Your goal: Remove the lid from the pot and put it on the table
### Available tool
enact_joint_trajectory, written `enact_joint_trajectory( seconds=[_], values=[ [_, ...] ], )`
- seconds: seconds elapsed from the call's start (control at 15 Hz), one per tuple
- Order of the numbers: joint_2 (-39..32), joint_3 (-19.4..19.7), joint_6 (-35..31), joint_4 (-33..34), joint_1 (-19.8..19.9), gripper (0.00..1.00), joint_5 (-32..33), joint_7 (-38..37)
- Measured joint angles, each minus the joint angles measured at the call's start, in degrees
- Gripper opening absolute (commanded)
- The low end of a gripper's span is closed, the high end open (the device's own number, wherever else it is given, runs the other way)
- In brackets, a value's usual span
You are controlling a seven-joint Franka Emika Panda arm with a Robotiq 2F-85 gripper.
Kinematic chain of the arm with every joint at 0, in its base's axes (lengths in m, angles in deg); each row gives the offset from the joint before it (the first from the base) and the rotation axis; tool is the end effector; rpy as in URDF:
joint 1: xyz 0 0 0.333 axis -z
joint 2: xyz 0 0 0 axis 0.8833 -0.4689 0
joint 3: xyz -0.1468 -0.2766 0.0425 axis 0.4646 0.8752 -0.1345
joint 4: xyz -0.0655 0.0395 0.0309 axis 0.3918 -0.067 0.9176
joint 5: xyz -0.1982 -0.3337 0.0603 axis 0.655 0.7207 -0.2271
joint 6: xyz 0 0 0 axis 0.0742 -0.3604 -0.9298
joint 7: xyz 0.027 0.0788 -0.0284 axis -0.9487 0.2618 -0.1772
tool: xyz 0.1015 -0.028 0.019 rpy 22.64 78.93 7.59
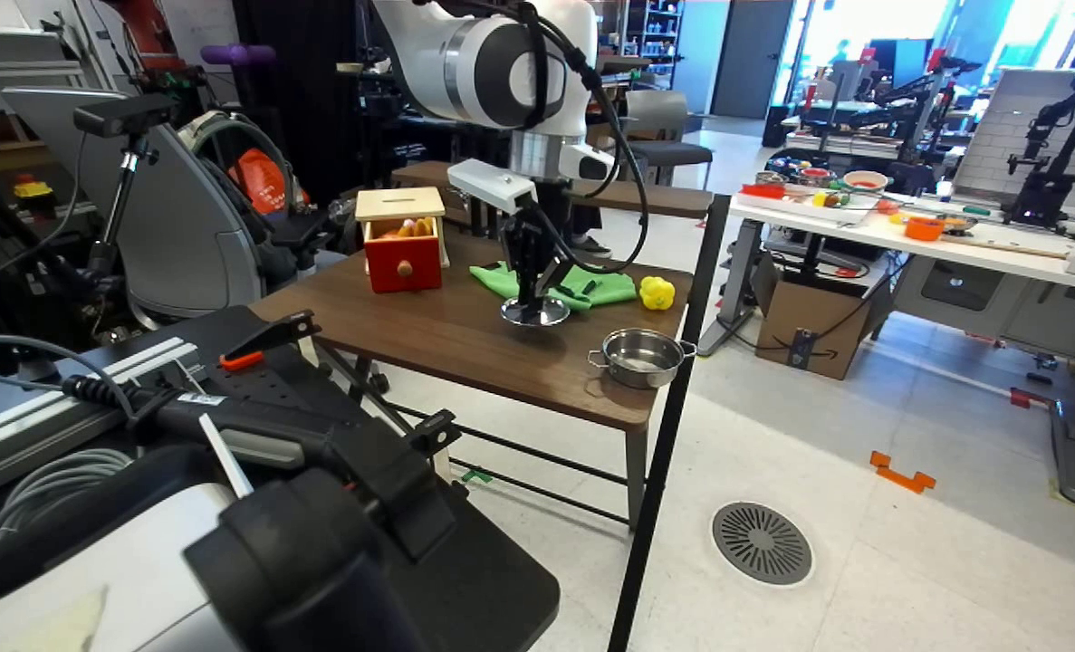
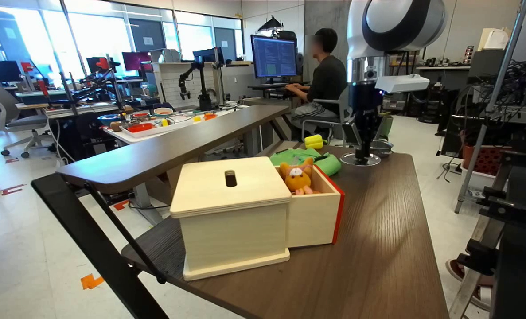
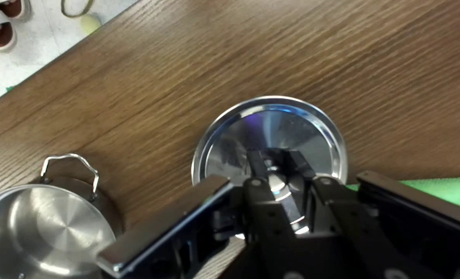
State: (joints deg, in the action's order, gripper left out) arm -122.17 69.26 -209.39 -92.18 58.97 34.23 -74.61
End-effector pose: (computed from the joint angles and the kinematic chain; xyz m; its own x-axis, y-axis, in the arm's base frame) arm 0.6225 0.0178 0.1312 0.9863 -0.1436 -0.0811 -0.1438 -0.9896 0.0024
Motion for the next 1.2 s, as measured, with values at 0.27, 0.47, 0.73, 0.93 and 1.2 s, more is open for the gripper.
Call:
enact_joint_trajectory(
  seconds=[0.27,0.47,0.73,0.93,1.2],
  values=[
    [0.83,0.13,-0.01,-2.10,0.93,0.05,0.00,0.44],
    [0.84,0.29,-0.10,-3.20,1.38,0.05,0.00,0.74],
    [0.80,0.61,-0.13,-4.32,1.78,0.05,0.00,0.79],
    [0.74,0.69,-0.13,-4.77,2.01,0.05,0.00,0.84],
    [0.49,0.90,-0.13,-5.39,2.02,0.05,0.04,1.15]
  ],
)
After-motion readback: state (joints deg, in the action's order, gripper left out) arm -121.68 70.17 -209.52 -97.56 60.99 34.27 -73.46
